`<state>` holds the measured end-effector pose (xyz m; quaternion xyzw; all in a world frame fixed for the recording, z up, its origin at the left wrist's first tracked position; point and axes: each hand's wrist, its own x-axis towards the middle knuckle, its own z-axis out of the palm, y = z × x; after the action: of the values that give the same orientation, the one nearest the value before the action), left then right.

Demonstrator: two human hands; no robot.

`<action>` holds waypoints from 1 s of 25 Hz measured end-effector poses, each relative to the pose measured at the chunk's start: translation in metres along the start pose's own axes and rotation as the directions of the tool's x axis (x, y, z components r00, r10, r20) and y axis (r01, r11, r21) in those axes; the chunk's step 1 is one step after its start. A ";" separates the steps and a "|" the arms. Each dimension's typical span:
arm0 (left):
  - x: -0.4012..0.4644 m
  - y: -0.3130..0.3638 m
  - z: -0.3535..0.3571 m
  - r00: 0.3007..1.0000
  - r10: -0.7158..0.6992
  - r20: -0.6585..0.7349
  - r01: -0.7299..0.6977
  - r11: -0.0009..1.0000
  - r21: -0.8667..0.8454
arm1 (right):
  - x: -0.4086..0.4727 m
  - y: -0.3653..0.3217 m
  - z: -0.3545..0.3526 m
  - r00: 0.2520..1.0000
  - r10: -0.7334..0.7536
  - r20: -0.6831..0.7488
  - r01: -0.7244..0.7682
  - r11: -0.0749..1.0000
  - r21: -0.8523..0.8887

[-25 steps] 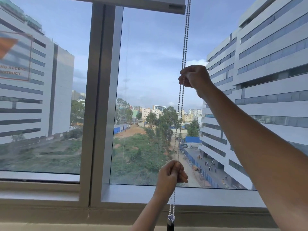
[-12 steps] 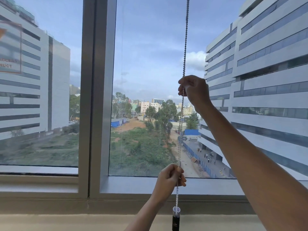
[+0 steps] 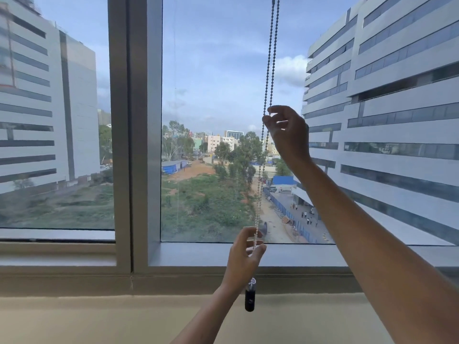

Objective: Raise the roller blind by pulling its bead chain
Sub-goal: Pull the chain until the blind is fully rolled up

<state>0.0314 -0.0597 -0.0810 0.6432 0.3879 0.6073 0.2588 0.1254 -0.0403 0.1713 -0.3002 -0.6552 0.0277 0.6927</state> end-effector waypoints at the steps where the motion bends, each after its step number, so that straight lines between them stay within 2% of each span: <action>1: -0.003 -0.003 -0.001 1.000 -0.010 -0.009 0.010 1.000 -0.026 | -0.011 0.007 0.001 1.000 0.012 0.007 -0.012 1.000 0.001; 5: -0.020 -0.022 -0.005 0.997 -0.072 -0.024 0.069 0.989 -0.128 | -0.078 0.052 0.007 0.985 0.143 0.100 -0.144 0.990 0.004; 7: -0.031 -0.036 -0.007 0.992 -0.125 0.016 0.126 0.984 -0.127 | -0.127 0.079 0.009 0.947 0.259 0.191 -0.263 0.965 -0.009; 10: -0.048 -0.058 -0.008 0.979 -0.199 0.051 0.201 0.979 -0.039 | -0.206 0.114 0.012 0.852 0.415 0.318 -0.436 0.900 -0.006; 13: -0.059 -0.074 -0.004 0.977 -0.211 0.034 0.212 0.977 -0.001 | -0.272 0.135 0.019 0.730 0.519 0.445 -0.583 0.812 0.009; 14: -0.060 -0.076 -0.002 0.979 -0.202 0.021 0.202 0.979 -0.009 | -0.288 0.138 0.023 0.703 0.530 0.474 -0.609 0.793 0.015; 17: -0.059 -0.080 0.005 0.983 -0.173 -0.065 0.174 0.985 0.003 | -0.304 0.140 0.037 0.683 0.540 0.492 -0.634 0.773 0.032; 22: -0.055 -0.092 0.012 0.937 -0.222 -0.271 0.225 0.974 -0.022 | -0.293 0.145 0.049 0.617 0.580 0.533 -0.707 0.706 0.050; 25: -0.052 -0.100 0.017 0.927 -0.200 -0.316 0.221 0.975 0.032 | -0.296 0.145 0.056 0.639 0.595 0.487 -0.715 0.693 0.091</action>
<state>0.0315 -0.0434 -0.1940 0.5025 0.5109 0.6562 0.2364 0.0834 -0.0277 -0.1600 -0.4060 -0.6216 0.4342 0.5102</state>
